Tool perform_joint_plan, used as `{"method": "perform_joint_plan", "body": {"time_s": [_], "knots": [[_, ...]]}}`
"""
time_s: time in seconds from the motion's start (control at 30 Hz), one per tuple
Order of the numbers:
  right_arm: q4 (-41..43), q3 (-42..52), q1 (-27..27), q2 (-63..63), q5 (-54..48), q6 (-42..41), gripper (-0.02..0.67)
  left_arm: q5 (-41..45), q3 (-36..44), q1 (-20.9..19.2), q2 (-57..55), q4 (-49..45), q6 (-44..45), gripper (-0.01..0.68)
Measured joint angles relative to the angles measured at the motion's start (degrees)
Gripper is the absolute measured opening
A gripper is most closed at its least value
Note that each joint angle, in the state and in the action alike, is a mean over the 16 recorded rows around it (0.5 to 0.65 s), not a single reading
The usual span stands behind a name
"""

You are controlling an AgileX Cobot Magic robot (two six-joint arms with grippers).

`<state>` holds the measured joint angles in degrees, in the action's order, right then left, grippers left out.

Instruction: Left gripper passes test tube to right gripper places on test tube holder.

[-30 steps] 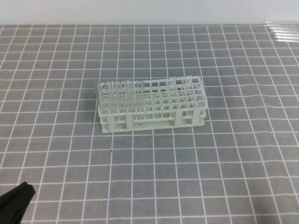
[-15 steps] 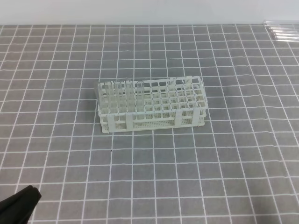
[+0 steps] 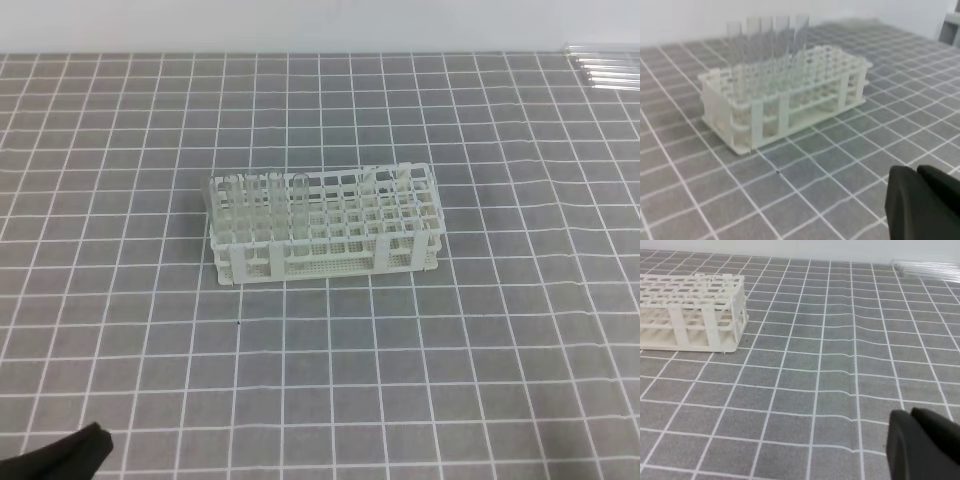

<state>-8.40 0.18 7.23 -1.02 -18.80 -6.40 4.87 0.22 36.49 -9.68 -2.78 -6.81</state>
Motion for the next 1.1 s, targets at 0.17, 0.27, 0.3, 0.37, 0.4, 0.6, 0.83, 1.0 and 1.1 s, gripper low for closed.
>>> {"method": "perform_joint_plan", "body": {"time_s": [0.17, 0.27, 0.3, 0.37, 0.4, 0.6, 0.83, 1.0, 1.1], "knots": [[0.0, 0.0, 0.0, 0.0, 0.0, 0.0, -0.013, -1.4, 0.2, -7.4, 1.8, 3.4, 4.8, -0.001], [0.0, 0.0, 0.0, 0.0, 0.0, 0.0, -0.013, -0.2, 0.2, -12.9, 3.6, 3.0, 4.3, -0.001], [0.0, 0.0, 0.0, 0.0, 0.0, 0.0, -0.013, 0.7, 0.2, -14.8, 4.4, 3.0, 4.1, -0.001], [0.0, 0.0, 0.0, 0.0, 0.0, 0.0, -0.013, 2.4, 0.3, -18.8, 6.0, 2.8, 3.8, -0.001], [0.0, 0.0, 0.0, 0.0, 0.0, 0.0, -0.013, 3.2, 0.3, -20.7, 6.7, 2.7, 3.6, -0.001], [0.0, 0.0, 0.1, 0.0, 0.0, 0.0, -0.013, 8.6, 0.4, -27.9, 10.3, 2.3, 3.2, -0.001], [0.0, 0.0, 0.1, 0.0, 0.0, 0.0, -0.013, 12.7, 0.5, -29.7, 11.5, 1.8, 3.3, -0.001], [0.0, 0.0, 0.1, 0.0, 0.0, 0.0, -0.013, 13.7, 0.3, -29.7, 11.2, 1.7, 3.3, -0.001], [0.0, 0.0, 0.1, 0.0, 0.0, 0.0, -0.013, 13.9, 0.3, -29.7, 11.0, 1.7, 3.3, -0.001]]}}
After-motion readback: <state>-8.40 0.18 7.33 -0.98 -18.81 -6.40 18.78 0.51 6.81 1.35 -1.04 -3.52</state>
